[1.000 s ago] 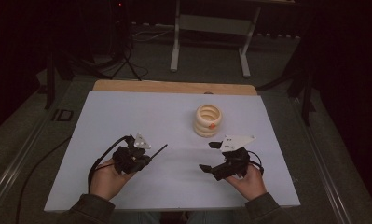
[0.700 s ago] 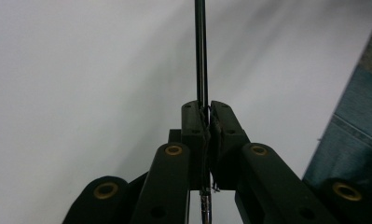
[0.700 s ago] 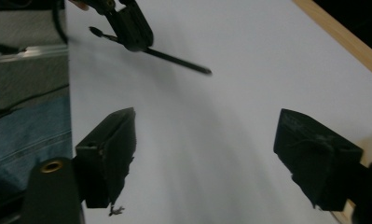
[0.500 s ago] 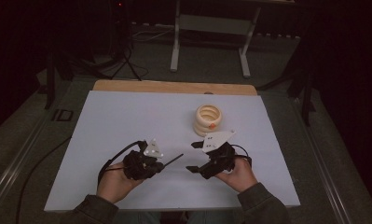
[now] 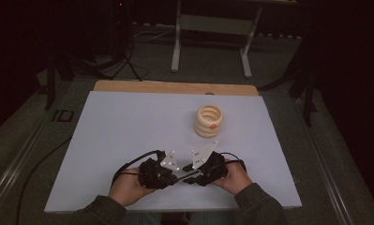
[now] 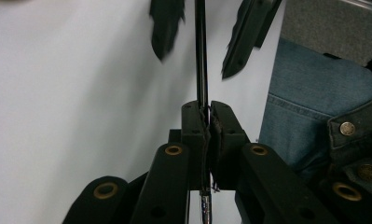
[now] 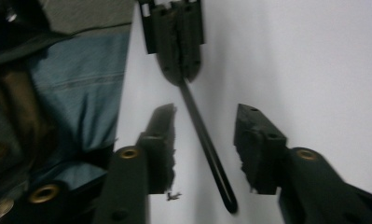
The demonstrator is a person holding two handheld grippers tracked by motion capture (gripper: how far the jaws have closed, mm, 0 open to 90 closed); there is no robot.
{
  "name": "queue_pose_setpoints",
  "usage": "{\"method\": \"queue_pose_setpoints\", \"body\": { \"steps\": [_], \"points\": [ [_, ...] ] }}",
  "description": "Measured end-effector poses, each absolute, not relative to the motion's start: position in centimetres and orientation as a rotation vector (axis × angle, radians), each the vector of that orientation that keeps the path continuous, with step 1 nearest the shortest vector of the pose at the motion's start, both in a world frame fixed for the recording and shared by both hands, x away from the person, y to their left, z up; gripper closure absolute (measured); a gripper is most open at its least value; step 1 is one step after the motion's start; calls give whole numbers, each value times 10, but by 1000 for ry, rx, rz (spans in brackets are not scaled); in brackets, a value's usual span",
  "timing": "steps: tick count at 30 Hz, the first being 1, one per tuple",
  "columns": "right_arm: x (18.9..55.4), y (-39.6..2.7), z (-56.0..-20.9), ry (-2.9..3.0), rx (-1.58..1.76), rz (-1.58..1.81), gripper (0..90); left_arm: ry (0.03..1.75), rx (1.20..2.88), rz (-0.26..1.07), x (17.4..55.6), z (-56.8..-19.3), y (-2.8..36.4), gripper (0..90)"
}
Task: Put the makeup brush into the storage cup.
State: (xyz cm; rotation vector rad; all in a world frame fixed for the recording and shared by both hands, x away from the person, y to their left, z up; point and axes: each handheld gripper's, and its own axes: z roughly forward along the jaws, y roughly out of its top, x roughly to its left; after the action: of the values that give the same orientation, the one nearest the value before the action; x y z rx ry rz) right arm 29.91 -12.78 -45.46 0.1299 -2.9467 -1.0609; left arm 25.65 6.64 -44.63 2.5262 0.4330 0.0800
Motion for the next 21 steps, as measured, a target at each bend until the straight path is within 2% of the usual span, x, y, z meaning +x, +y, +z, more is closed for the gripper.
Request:
{"method": "queue_pose_setpoints", "body": {
  "steps": [6, 8, 17, 19, 21],
  "points": [
    [295, -127, -458, -2931, 248, -1010, 793, 390, 2541, 84, 253, -447, 59, 863],
    [294, -127, -459, -2934, 279, -990, 821, 377, 2549, 80, 253, -447, 58, 862],
    [290, -129, -464, -2915, 331, -969, 856, 332, 2542, 34, 253, -449, 60, 857],
    [288, -131, -463, -2923, 323, -973, 856, 336, 2537, 26, 254, -449, 63, 746],
    [288, -136, -462, -2931, 310, -981, 855, 336, 2543, 27, 254, -450, 67, 708]
  ]
}}
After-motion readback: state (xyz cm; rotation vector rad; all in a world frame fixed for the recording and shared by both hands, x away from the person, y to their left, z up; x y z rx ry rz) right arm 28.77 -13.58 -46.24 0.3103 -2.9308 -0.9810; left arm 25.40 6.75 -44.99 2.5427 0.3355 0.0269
